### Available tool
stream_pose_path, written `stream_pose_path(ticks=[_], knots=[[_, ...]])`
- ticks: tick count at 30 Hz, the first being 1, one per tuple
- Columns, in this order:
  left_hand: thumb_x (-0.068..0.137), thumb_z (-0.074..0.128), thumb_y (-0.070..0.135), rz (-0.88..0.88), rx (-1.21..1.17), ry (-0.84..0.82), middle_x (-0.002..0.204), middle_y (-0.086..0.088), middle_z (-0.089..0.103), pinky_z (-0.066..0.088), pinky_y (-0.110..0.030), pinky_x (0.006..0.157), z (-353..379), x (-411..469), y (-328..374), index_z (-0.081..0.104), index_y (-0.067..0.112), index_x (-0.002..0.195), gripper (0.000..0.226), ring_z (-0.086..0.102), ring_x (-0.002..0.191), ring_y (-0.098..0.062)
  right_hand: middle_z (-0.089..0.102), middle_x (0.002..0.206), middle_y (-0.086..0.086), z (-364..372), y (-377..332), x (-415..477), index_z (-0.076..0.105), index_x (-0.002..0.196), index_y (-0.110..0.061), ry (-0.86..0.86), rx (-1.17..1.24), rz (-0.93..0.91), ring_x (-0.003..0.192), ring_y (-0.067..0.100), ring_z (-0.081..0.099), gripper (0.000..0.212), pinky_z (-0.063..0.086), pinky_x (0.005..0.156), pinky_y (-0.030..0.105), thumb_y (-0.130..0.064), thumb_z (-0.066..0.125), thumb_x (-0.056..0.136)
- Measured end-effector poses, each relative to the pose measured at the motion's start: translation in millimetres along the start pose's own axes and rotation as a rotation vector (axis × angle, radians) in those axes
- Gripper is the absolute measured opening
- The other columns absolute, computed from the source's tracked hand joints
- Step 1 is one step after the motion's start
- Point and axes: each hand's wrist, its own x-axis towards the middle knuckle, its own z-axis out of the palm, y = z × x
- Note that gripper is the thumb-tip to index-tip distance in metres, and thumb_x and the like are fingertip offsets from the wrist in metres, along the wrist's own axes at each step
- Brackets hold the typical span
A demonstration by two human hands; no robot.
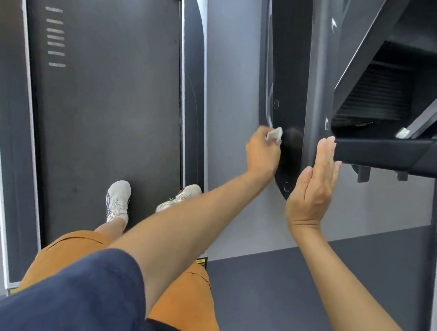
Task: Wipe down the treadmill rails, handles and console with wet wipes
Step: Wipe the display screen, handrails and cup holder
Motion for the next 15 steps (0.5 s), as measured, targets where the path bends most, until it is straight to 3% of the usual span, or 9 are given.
stream_pose_path(ticks=[2,5,7,10,12,15], knots=[[0.093,0.047,0.014,-0.068,-0.01,-0.046,0.078,-0.002,0.057,0.04,-0.027,0.061,2,-35,-23,0.055,0.009,0.087,0.011,0.05,0.073,-0.018,0.026,0.152,0.006,0,0,0,0.033,0.143,0.001,-0.005,-0.001,-0.008,0.143,0.024,0.025,0.05,0.01,0.12,0.043,-0.004,0.026,0.094],[0.088,0.055,0.005,-0.096,0.031,-0.282,0.071,0.008,0.055,0.039,-0.014,0.057,-11,-86,-58,0.058,0.013,0.083,0.009,0.051,0.068,-0.01,0.025,0.152,0.006,-1,-1,1,0.032,0.144,0.0,-0.014,-0.015,0.001,0.144,0.024,0.024,0.051,0.007,0.12,0.043,-0.004,0.027,0.094],[0.085,0.056,0.004,-0.146,0.033,-0.204,0.071,0.006,0.057,0.038,-0.013,0.053,-24,-73,-67,0.059,0.013,0.079,0.012,0.05,0.064,-0.009,0.025,0.153,0.008,-2,-3,1,0.031,0.145,-0.002,-0.029,-0.02,0.007,0.144,0.023,0.024,0.052,0.004,0.12,0.042,-0.001,0.029,0.093],[0.088,0.051,0.01,-0.204,0.035,-0.029,0.084,-0.003,0.059,0.041,-0.023,0.054,-30,-13,-53,0.058,0.011,0.089,0.007,0.053,0.071,-0.017,0.024,0.153,0.005,-6,-3,2,0.03,0.146,-0.004,-0.056,0.045,0.02,0.145,0.018,0.021,0.053,0.002,0.12,0.041,0.005,0.031,0.093],[0.088,0.049,0.009,-0.161,0.083,-0.076,0.087,-0.006,0.059,0.04,-0.023,0.053,-25,13,-33,0.058,0.009,0.093,0.01,0.053,0.071,-0.019,0.024,0.152,0.001,-9,-2,3,0.031,0.145,-0.004,-0.083,0.093,0.042,0.145,0.014,0.019,0.054,0.0,0.12,0.039,0.008,0.03,0.093],[0.088,0.046,0.006,-0.157,0.061,-0.105,0.076,-0.004,0.051,0.034,-0.023,0.051,-11,11,-14,0.059,0.003,0.095,0.016,0.043,0.064,-0.019,0.024,0.153,-0.002,-15,0,6,0.031,0.146,-0.01,-0.139,0.171,0.088,0.144,0.008,0.017,0.056,-0.006,0.119,0.032,0.006,0.027,0.093]])
